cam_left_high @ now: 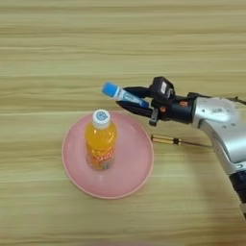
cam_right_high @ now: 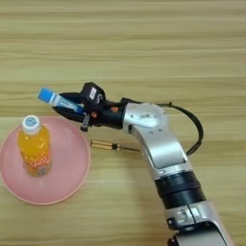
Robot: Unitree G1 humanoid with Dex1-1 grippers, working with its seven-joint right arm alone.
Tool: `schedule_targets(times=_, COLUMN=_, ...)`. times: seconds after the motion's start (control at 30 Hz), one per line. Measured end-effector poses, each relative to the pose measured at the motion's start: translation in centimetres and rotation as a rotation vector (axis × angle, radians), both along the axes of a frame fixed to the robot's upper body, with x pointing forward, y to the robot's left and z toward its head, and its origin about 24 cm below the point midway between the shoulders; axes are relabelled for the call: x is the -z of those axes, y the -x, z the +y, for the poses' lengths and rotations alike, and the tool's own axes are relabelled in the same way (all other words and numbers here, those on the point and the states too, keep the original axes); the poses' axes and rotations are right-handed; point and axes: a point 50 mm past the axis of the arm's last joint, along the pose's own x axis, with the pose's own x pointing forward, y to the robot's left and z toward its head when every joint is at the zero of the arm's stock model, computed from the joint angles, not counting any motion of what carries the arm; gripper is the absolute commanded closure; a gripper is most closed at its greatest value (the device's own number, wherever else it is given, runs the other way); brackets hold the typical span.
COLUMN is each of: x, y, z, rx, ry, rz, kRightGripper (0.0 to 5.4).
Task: Move the objects on the table
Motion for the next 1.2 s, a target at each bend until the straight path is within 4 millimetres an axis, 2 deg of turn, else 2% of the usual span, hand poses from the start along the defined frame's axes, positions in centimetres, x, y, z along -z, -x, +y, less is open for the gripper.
schedule_targets(times=0.57, x=3.7, y=0.6, z=2.1, rx=-0.068, ry=0.083, rz=0.132, kRightGripper=4.00)
schedule_targets(times=0.7, x=5.5, y=0.8, z=2.4, rx=-0.064, ry=0.152, rz=0.174, kRightGripper=4.00)
schedule_targets(times=0.83, x=5.7, y=0.9, z=2.7, rx=-0.069, ry=0.160, rz=0.170, kRightGripper=4.00)
schedule_targets(times=0.87, x=5.8, y=0.9, z=2.7, rx=-0.070, ry=0.161, rz=0.174, kRightGripper=3.71)
schedule_targets(times=1.0, x=6.1, y=0.9, z=2.7, rx=-0.069, ry=0.169, rz=0.184, kRightGripper=3.19)
schedule_targets(times=1.07, x=6.1, y=0.9, z=2.7, rx=-0.069, ry=0.171, rz=0.184, kRightGripper=3.12)
schedule_targets(times=1.2, x=6.2, y=0.9, z=2.7, rx=-0.068, ry=0.175, rz=0.184, kRightGripper=2.64)
